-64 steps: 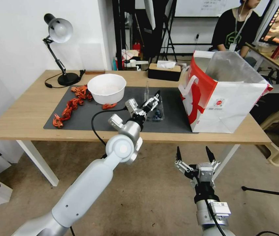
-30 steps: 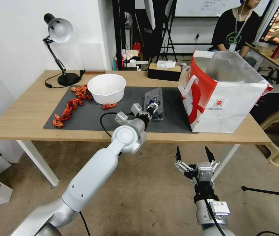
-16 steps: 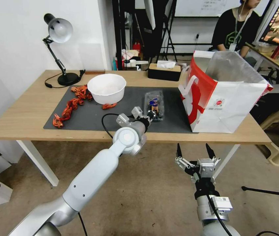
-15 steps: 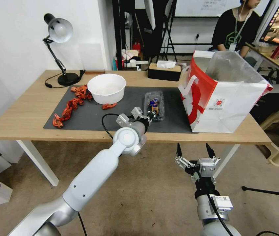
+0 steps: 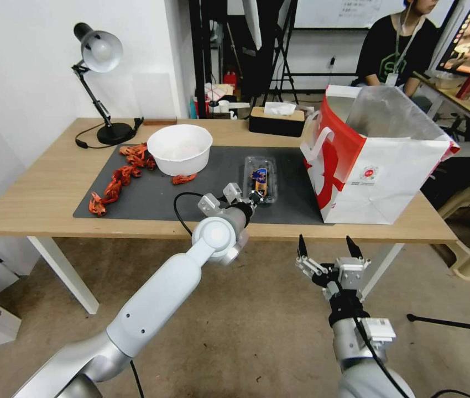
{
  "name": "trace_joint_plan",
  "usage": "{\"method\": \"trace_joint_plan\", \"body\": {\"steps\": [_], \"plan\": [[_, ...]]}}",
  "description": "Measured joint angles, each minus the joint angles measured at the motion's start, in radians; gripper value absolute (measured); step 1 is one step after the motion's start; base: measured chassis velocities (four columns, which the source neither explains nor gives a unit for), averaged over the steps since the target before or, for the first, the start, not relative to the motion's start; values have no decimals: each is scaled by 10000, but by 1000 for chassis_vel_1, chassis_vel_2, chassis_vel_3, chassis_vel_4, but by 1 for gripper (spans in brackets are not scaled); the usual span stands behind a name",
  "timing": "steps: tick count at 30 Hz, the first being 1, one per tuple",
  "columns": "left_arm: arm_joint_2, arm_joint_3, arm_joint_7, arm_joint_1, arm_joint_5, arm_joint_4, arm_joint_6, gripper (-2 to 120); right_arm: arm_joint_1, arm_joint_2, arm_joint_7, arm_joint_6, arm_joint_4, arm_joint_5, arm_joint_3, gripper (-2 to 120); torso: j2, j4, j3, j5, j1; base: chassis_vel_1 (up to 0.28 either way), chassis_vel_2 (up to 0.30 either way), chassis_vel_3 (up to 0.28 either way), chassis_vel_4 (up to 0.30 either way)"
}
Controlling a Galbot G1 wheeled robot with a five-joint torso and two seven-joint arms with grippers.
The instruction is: Close the takeout container lid, then place the container into the takeout bag.
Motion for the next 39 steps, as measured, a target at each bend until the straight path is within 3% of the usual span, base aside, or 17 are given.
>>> {"method": "trace_joint_plan", "body": {"steps": [7,13,27,39], "plan": [[32,152,69,-55,193,2,-30,0,1097,-665,132,-842,38,2607,139,100,0,-1,1,-1,0,0,0,0,0],[46,211,96,-98,292,7,-62,0,1761,-915,173,-1170,-85,4069,177,100,0,-1,1,0,0,0,0,0,0],[96,340,115,-159,416,12,-92,0,4947,-1665,848,-1905,-1652,8391,-64,100,-1,0,0,-1,1,0,0,0,0],[52,436,121,-225,530,130,-123,0,6502,-1471,1078,-2003,-3117,9729,-560,100,-1,-1,0,-1,1,0,0,0,0]]}}
